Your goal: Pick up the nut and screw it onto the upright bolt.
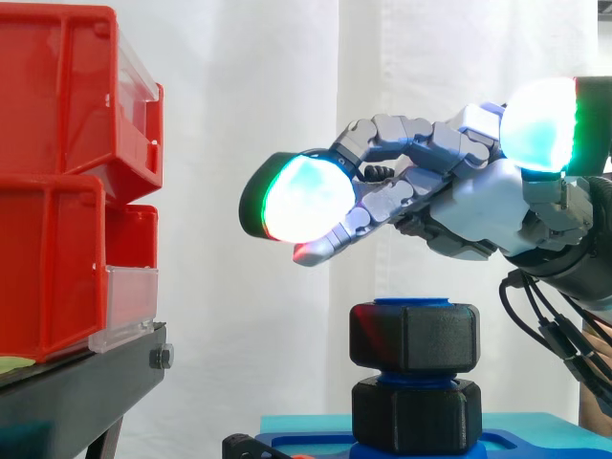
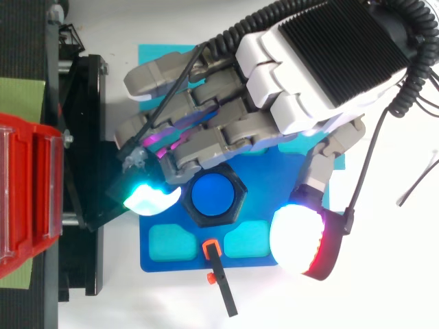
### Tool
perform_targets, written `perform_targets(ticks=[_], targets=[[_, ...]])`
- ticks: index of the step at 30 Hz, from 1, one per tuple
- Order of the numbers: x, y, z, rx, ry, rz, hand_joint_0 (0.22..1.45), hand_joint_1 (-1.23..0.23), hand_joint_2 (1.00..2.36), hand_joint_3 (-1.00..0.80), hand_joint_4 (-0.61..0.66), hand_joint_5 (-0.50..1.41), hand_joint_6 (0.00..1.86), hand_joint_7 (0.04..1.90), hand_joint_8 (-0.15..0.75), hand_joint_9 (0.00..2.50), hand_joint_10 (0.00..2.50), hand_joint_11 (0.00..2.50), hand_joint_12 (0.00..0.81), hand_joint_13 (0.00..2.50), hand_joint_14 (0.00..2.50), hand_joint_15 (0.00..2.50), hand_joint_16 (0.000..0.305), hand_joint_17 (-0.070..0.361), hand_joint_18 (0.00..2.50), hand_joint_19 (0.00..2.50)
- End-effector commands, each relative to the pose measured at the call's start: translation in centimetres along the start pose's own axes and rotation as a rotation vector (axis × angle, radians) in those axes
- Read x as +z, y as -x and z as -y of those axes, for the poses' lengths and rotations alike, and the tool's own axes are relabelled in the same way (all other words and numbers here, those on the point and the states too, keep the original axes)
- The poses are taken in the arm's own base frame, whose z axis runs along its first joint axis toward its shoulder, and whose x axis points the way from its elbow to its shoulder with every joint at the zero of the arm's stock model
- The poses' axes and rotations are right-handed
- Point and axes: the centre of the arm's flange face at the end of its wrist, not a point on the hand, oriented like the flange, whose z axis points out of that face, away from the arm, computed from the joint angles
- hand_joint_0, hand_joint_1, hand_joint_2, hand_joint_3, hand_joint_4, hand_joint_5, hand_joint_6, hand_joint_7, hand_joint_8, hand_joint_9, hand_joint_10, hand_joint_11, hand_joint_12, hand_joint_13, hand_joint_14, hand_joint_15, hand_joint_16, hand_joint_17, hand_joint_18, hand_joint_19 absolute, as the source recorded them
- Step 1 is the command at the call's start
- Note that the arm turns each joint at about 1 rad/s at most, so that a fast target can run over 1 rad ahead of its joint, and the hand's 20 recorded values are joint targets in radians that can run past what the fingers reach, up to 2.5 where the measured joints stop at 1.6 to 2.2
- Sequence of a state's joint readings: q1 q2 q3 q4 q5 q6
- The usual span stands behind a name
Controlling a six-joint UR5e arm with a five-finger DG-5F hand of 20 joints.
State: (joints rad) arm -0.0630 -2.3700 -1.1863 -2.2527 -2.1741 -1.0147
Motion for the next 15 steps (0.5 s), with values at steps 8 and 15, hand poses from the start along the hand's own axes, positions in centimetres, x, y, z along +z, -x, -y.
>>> perform_targets(ticks=[8, 15], targets=[[-0.57, -0.28, 0.17, 0.001, -0.005, -0.005, 0.46, -0.04, 1.0, -0.5, 0.15, -0.12, 0.5, 0.65, 0.16, 0.57, 0.0, 0.0, 0.27, 0.27, 0.0, 0.0, 0.03, 0.068, 0.0, 0.0], [-0.79, -0.11, 0.39, -0.001, -0.007, -0.003, 0.46, -0.08, 1.0, -0.5, 0.16, -0.11, 0.5, 0.67, 0.167, 0.59, 0.0, 0.0, 0.273, 0.3, 0.0, 0.0, 0.03, 0.068, 0.0, 0.0]])
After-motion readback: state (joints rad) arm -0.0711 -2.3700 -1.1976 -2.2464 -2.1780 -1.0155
